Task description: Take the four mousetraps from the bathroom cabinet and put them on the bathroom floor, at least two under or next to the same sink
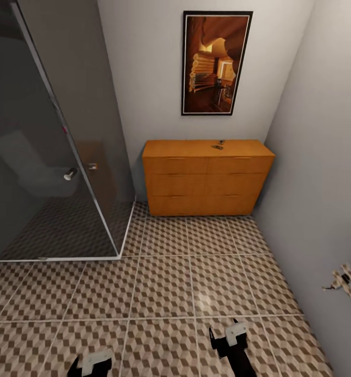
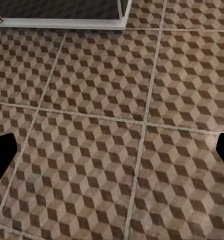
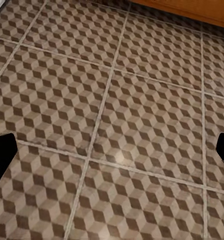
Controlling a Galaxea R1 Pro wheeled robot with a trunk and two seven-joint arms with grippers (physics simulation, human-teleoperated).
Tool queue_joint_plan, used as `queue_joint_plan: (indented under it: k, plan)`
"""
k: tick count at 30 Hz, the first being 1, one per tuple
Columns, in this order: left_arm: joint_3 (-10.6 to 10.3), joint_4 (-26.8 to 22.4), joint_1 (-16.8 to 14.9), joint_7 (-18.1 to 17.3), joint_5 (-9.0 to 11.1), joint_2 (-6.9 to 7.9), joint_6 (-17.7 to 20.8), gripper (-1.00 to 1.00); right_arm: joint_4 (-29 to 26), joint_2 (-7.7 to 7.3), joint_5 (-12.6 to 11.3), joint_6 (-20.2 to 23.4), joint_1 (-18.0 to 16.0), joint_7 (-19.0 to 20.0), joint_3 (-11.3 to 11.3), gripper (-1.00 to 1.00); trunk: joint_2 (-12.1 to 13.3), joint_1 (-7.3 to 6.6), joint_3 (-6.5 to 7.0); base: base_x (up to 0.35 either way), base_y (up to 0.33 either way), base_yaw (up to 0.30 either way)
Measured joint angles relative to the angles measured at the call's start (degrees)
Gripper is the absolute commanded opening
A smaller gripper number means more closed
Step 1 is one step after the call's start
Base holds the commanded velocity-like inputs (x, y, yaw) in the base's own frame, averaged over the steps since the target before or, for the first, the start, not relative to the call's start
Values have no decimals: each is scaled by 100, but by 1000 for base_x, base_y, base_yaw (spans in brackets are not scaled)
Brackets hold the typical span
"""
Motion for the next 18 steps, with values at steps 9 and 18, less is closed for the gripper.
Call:
queue_joint_plan:
  k: [9, 18]
  plan:
    - [0, 0, -2, 0, 0, 0, 0, 100, 0, 0, -1, -3, 0, 0, 1, 100, 0, 0, 0, 203, -141, -3]
    - [0, 0, -1, 0, 0, 0, 1, 100, 0, 0, -8, -6, 0, 0, 2, 100, 1, 0, 0, 204, -189, 0]
